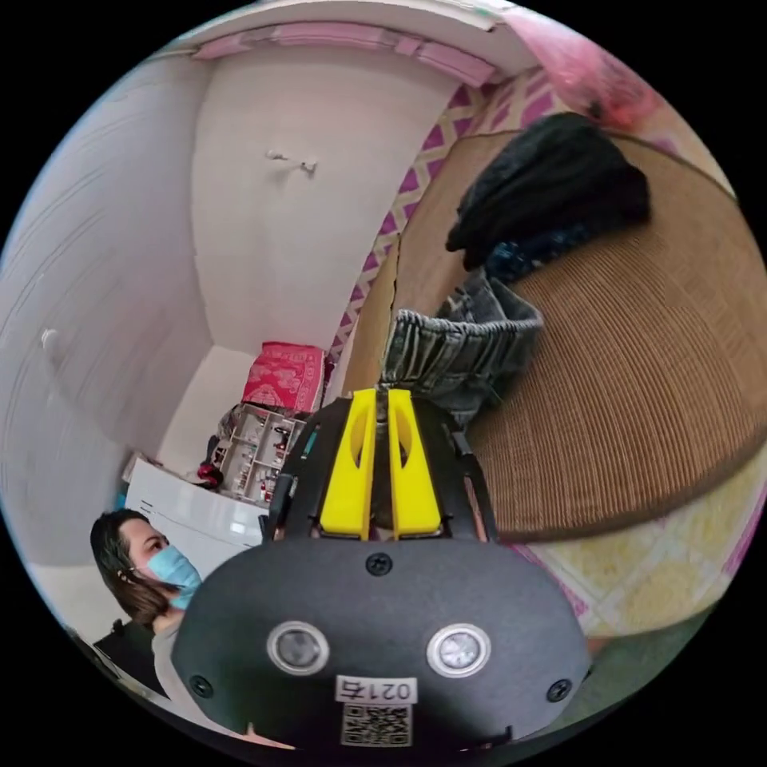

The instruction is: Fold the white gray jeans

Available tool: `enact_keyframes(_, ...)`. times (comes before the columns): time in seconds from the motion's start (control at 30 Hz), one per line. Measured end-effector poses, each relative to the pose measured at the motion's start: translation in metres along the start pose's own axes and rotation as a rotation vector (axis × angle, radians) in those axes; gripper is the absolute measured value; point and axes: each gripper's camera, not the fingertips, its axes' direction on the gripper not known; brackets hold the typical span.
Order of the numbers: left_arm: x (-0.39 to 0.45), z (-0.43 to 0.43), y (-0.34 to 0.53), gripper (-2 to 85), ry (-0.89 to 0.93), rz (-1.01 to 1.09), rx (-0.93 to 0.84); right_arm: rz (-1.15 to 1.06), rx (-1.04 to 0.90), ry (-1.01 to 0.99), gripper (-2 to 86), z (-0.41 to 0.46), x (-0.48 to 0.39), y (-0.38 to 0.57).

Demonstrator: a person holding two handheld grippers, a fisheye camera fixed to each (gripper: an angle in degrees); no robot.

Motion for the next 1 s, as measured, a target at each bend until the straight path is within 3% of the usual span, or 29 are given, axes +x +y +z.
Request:
enact_keyframes(0.1,0.000,0.035,-0.084,-1.0,-0.033,0.002,-0.058,-0.052,-0.024,0.055,1.3,0.041,-0.042,-0.062)
enact_keyframes(0.27,-0.039,0.162,-0.219,-1.0,-0.115,-0.059,-0.206,-0.037,-0.094,0.249,2.2,0.150,-0.057,-0.173)
enact_keyframes(0.4,-0.085,0.245,-0.253,-0.9,-0.162,-0.147,-0.273,0.083,-0.127,0.365,3.6,0.216,-0.020,-0.212)
enact_keyframes(0.53,-0.105,0.252,-0.246,-0.7,-0.080,-0.084,-0.224,0.087,-0.085,0.262,4.4,0.233,-0.011,-0.216)
enact_keyframes(0.67,-0.107,0.188,-0.216,-0.9,-0.082,-0.046,0.040,-0.102,-0.013,0.227,1.9,0.212,-0.065,-0.187)
enact_keyframes(0.73,-0.089,0.183,-0.208,-0.9,-0.044,0.084,0.066,-0.211,0.043,0.180,0.9,0.203,-0.098,-0.168)
enact_keyframes(0.8,-0.061,0.211,-0.209,-1.0,-0.012,0.233,-0.079,-0.329,0.033,0.167,0.1,0.210,-0.131,-0.151)
enact_keyframes(0.9,-0.015,0.274,-0.204,-1.0,-0.090,0.441,-0.256,-0.586,-0.163,0.298,-0.7,0.271,-0.187,-0.125)
enact_keyframes(0.93,-0.011,0.298,-0.207,-1.0,-0.235,0.451,-0.295,-0.688,-0.253,0.423,-0.8,0.305,-0.204,-0.114)
enact_keyframes(1.0,-0.027,0.307,-0.219,-1.0,-0.231,0.405,-0.304,-0.817,-0.351,0.647,-0.9,0.355,-0.214,-0.100)
